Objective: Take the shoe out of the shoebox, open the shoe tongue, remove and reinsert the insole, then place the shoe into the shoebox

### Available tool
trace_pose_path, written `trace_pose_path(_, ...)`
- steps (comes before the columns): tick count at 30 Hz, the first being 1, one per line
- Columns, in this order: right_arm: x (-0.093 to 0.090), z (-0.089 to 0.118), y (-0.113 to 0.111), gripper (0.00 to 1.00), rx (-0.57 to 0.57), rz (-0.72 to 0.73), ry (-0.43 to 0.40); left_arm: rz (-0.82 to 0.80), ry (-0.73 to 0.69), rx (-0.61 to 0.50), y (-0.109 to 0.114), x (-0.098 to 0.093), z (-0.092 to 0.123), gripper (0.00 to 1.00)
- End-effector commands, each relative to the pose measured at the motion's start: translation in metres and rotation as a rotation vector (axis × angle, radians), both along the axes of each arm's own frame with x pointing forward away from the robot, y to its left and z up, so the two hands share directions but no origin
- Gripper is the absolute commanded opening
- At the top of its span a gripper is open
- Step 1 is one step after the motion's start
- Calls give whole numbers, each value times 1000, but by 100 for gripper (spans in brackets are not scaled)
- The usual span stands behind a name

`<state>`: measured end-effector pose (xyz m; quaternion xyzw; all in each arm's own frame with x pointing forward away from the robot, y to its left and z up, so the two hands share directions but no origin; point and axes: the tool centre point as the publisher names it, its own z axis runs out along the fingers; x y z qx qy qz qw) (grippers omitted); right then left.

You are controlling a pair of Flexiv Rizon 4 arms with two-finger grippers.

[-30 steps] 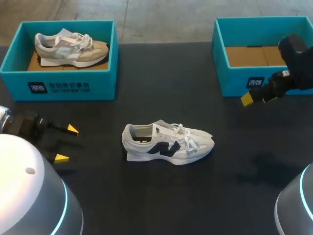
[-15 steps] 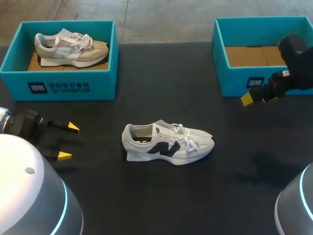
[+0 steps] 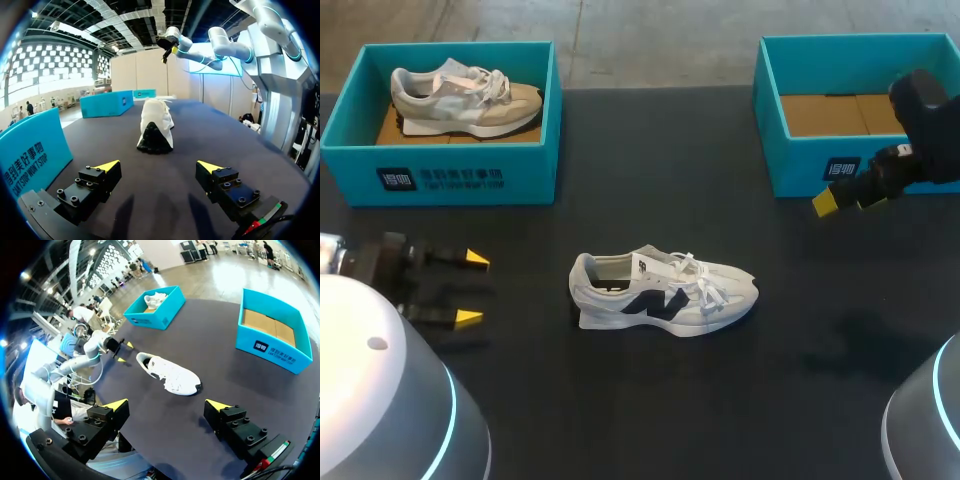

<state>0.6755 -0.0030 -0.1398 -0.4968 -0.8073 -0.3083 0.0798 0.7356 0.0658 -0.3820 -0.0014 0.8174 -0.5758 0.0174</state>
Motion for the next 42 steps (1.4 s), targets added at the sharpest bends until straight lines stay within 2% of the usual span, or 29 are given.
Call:
trace_pose_path(1,2,0,1,100,-2,2,4,-7,4,15,-5,7,-3,100)
trace_pose_path(11,2,0,1,100,-2,2,4,-2,0,16,-7,18,-17,100)
trace_pose_path(34,2,0,1,100,-2,2,4,19,-3,25,-7,18,-17,100)
trace_pose_path(42,2,0,1,100,-2,2,4,36,23,-17,-31,12,-25,100)
